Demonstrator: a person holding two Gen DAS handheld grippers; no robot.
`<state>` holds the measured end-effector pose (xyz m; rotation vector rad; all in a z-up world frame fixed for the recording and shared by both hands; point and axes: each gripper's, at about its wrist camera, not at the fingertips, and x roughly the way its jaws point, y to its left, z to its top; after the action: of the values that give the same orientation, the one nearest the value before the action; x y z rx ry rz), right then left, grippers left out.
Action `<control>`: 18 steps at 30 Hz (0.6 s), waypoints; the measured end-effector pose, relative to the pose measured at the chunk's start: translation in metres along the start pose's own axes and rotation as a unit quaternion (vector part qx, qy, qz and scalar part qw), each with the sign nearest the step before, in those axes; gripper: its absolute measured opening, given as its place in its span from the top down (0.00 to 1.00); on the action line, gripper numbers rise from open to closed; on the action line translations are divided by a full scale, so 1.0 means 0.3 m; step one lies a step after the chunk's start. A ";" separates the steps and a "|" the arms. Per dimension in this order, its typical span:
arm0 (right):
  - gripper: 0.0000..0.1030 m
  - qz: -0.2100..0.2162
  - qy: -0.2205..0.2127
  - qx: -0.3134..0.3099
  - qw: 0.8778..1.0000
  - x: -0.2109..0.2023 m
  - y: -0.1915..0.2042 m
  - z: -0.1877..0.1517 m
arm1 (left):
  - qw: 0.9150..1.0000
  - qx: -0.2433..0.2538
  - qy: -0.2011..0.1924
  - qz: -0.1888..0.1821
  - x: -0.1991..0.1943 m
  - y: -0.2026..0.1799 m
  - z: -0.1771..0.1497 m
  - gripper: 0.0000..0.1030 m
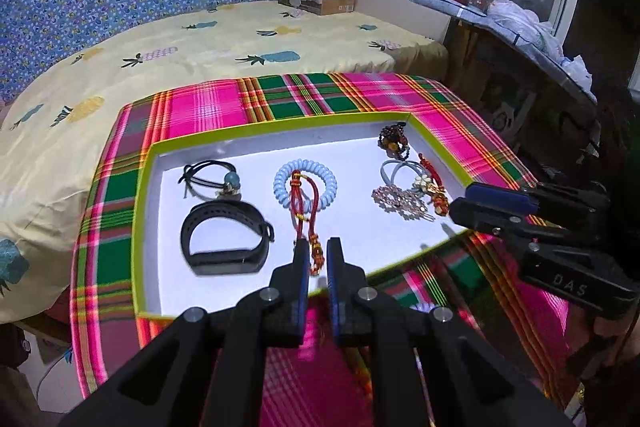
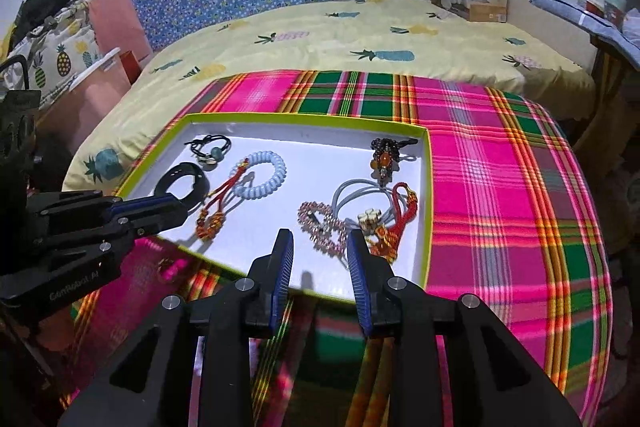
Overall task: Organize jewelry
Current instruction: 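Open both tools to drop the keychain and clip into the box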
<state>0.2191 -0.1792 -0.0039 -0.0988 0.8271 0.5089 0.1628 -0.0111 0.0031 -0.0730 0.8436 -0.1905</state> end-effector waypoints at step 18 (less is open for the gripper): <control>0.72 0.021 -0.033 0.011 0.999 -0.217 0.082 -0.199 | 1.000 -0.015 -0.017 0.002 -0.203 -0.005 -0.192 0.82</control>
<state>0.1302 -0.2000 0.0055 -0.0441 0.7704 0.5407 0.0798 -0.0001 0.0098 -0.1029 0.8121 -0.1724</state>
